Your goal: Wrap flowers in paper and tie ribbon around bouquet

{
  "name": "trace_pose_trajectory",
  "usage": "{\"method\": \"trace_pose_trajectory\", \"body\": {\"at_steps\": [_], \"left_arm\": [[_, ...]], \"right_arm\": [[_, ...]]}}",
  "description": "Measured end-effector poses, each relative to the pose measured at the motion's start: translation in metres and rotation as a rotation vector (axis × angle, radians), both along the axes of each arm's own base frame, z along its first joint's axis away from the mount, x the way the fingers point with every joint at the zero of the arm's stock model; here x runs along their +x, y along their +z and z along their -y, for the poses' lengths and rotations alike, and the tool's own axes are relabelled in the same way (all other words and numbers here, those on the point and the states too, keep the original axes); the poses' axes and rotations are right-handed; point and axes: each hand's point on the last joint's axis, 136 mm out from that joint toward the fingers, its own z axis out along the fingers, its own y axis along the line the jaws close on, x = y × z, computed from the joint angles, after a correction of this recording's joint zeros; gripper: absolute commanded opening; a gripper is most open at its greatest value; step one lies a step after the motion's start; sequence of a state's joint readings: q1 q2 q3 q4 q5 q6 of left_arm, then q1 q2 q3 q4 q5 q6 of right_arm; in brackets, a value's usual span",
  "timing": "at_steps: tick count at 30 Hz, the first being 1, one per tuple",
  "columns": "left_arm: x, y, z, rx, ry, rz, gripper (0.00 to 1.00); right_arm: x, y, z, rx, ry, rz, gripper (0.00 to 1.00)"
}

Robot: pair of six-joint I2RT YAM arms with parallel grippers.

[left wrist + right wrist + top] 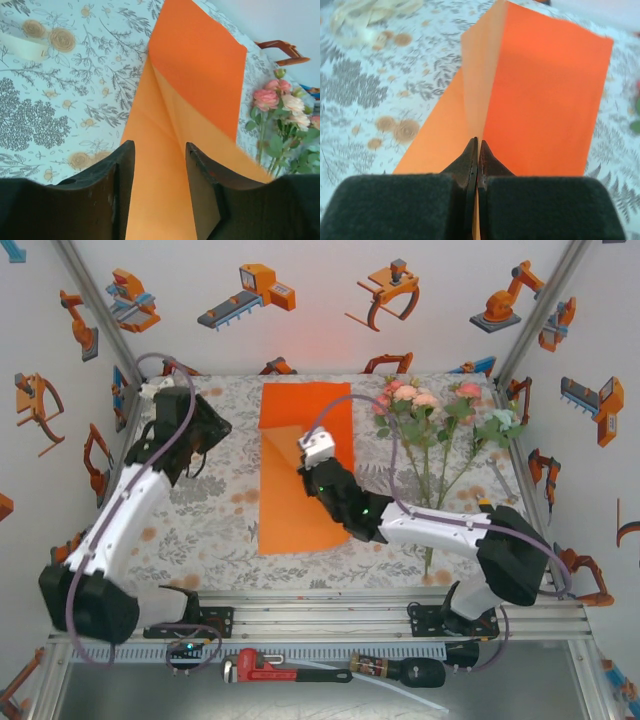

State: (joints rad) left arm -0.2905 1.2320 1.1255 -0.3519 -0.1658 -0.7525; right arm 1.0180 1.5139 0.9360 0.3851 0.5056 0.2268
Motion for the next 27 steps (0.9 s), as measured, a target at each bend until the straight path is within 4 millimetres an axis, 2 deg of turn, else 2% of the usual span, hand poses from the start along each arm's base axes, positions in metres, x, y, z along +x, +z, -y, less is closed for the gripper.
{"method": "trace_pose_trajectory", "body": {"at_steps": [2,4,7,9,11,14,17,22,27], "left_arm": [[-0.006,-0.023,0.008,-0.015,-0.023,-0.022,0.28],[-0.004,-0.063,0.023,-0.026,-0.063,-0.112,0.25],[-0.002,-0.136,0.057,-0.018,-0.152,-0.298,0.23],[-0.008,-0.171,0.082,-0.005,-0.220,-0.391,0.22],[-0.014,-0.193,0.107,0.002,-0.283,-0.451,0.20],[-0.017,-0.211,0.138,-0.001,-0.350,-0.493,0.20],[-0.017,-0.222,0.148,0.000,-0.366,-0.519,0.17],[-0.011,-0.235,0.143,0.030,-0.332,-0.560,0.14],[-0.006,-0.236,0.127,0.038,-0.287,-0.571,0.14]], "right_arm": [[0.005,-0.012,0.013,0.052,-0.046,-0.053,0.00],[0.006,-0.027,0.022,0.084,-0.085,-0.099,0.00],[0.006,-0.044,0.039,0.114,-0.166,-0.153,0.00],[0.007,-0.046,0.049,0.139,-0.219,-0.164,0.00],[0.008,-0.043,0.061,0.177,-0.272,-0.165,0.00],[0.010,-0.037,0.076,0.227,-0.329,-0.161,0.00],[0.012,-0.035,0.088,0.255,-0.383,-0.165,0.00],[0.010,-0.038,0.111,0.278,-0.494,-0.183,0.00],[0.001,-0.052,0.151,0.257,-0.671,-0.224,0.00]]}}
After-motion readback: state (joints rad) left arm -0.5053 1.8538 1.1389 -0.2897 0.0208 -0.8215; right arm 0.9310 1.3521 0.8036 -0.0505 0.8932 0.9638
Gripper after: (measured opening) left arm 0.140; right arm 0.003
